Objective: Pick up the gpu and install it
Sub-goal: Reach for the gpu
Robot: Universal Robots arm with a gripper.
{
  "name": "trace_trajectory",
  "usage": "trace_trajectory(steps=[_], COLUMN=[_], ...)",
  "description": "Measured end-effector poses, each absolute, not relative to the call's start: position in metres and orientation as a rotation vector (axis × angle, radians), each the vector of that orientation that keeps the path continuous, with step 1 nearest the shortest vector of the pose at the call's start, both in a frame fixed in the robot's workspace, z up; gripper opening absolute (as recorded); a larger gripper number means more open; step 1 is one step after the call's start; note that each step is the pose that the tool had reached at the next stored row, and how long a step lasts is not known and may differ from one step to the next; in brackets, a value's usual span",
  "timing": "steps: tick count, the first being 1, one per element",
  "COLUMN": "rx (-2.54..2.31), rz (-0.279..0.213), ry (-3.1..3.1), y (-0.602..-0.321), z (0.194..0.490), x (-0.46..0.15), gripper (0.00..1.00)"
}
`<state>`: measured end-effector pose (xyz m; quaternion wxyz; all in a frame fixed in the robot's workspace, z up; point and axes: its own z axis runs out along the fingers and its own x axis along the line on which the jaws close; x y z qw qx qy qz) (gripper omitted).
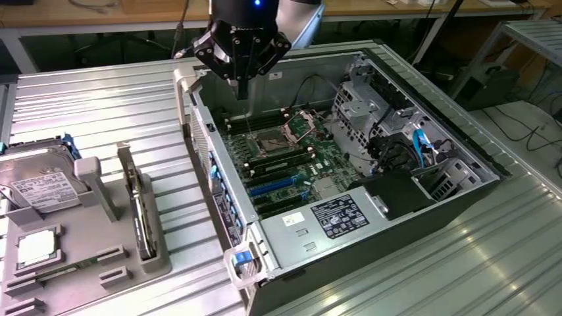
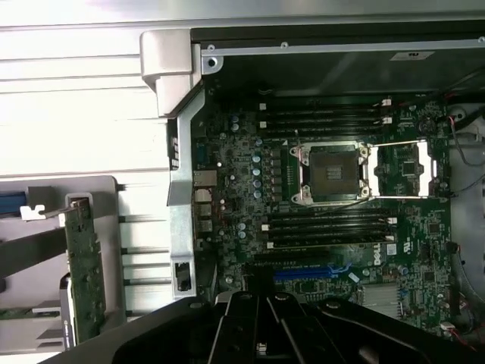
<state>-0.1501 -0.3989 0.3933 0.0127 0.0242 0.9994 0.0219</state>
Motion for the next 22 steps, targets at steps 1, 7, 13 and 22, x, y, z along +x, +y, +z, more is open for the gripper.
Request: trace_trajectory(steps=[1, 7, 13, 22], rx=[0.075, 0.075, 0.075, 0.075], rz=[0.068, 0.068, 0.068, 0.068], ry=[3.114, 3.114, 3.114, 3.114], y=[-0.399, -0.399, -0.399, -0.399], z=[0.393, 0.393, 0.393, 0.393], x=[-0.151, -0.160, -0.166, -0.176], gripper=[0.11, 0.11, 0.11, 0.11])
